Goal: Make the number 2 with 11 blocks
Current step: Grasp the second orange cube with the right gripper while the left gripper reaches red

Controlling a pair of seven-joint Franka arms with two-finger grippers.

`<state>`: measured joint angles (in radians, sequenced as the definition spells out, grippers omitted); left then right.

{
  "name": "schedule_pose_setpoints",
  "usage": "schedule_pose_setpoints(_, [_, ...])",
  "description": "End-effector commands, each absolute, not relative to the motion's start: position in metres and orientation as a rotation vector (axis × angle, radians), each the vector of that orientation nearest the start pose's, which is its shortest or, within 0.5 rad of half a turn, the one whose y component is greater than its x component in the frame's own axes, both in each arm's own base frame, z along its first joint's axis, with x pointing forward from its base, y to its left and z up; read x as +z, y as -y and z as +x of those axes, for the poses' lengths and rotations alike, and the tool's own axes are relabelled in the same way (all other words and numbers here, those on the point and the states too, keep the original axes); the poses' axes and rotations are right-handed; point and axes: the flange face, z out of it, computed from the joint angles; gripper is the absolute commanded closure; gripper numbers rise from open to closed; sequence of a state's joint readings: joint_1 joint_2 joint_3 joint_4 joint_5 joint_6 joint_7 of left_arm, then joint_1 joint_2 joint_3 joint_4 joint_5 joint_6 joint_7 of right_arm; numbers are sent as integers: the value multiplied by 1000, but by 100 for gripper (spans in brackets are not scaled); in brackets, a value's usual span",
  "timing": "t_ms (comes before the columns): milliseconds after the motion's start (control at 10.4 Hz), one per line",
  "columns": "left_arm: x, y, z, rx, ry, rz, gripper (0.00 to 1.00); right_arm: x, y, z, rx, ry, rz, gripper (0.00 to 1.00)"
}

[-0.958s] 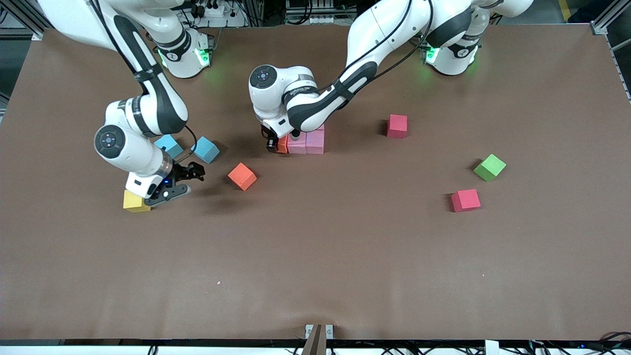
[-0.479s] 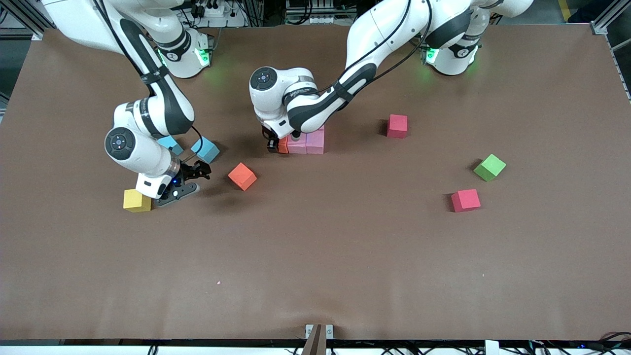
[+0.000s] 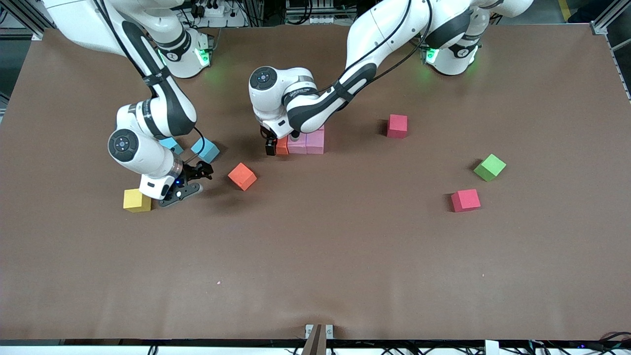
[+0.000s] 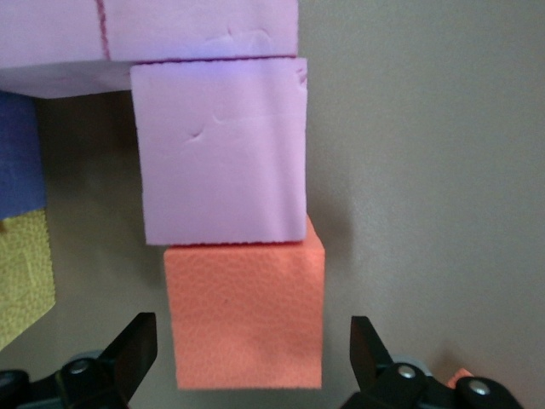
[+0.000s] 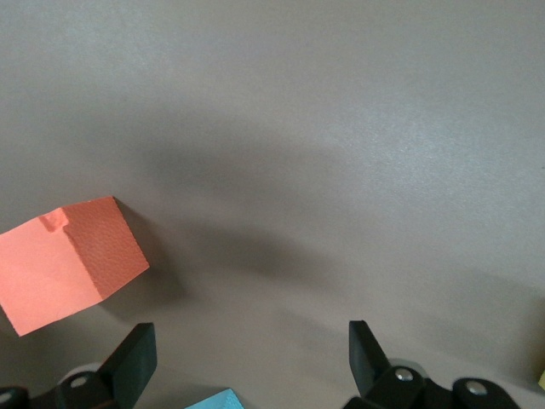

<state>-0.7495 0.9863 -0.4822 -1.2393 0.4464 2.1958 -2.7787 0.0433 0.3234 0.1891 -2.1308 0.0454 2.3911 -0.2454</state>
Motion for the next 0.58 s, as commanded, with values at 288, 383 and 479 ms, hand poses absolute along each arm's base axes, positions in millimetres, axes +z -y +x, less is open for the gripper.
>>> schedule_pose_setpoints(288, [275, 660, 363, 52, 2325, -2144, 0, 256, -160, 550, 76, 743, -2943, 0])
schedule_pose_setpoints(383, [291, 647, 380, 44, 2320, -2141, 0, 257, -173, 546, 70, 773, -2927, 0])
schedule_pose_setpoints(479, [305, 636, 391, 37, 2299, -2150, 0, 260, -181, 546, 33, 789, -2918, 0])
